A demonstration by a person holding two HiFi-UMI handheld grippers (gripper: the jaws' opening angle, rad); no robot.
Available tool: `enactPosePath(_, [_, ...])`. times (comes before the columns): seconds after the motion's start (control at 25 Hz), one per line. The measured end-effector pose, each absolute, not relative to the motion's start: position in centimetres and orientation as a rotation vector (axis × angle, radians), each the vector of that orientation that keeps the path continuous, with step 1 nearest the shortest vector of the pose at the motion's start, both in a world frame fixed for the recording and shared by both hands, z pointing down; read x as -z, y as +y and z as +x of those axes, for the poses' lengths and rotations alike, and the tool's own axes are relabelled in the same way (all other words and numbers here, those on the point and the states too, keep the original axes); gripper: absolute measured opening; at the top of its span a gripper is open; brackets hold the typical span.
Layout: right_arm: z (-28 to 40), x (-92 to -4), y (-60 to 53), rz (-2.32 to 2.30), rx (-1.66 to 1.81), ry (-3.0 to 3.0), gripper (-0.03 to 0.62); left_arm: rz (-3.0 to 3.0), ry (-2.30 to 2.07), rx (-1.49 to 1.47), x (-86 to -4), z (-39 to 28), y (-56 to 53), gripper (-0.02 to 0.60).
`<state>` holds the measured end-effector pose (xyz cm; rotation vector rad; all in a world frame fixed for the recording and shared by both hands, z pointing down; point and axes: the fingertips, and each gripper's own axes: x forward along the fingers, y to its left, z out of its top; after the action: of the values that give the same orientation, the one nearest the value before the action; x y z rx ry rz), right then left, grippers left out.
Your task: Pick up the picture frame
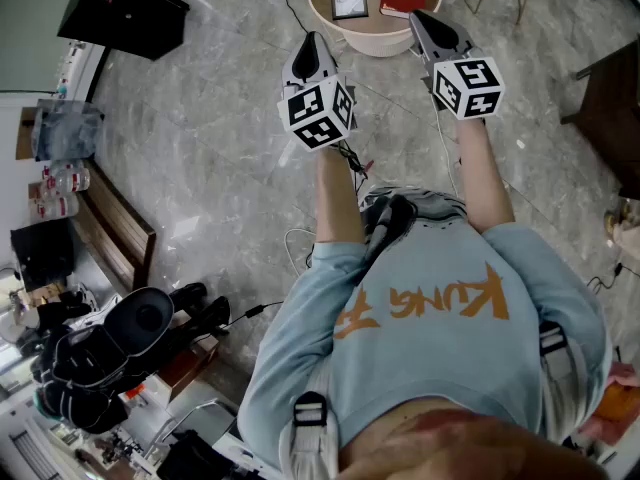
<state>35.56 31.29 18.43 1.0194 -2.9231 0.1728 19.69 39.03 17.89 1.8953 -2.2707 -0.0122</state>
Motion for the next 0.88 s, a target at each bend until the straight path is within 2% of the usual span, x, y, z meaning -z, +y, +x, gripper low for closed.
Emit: enactPosePath(0.88, [25.6, -20.1, 34.9, 0.994, -0.129, -2.849, -0.003, 1.83, -2.192, 0.114, -21.4, 9.6, 42.3, 0.02])
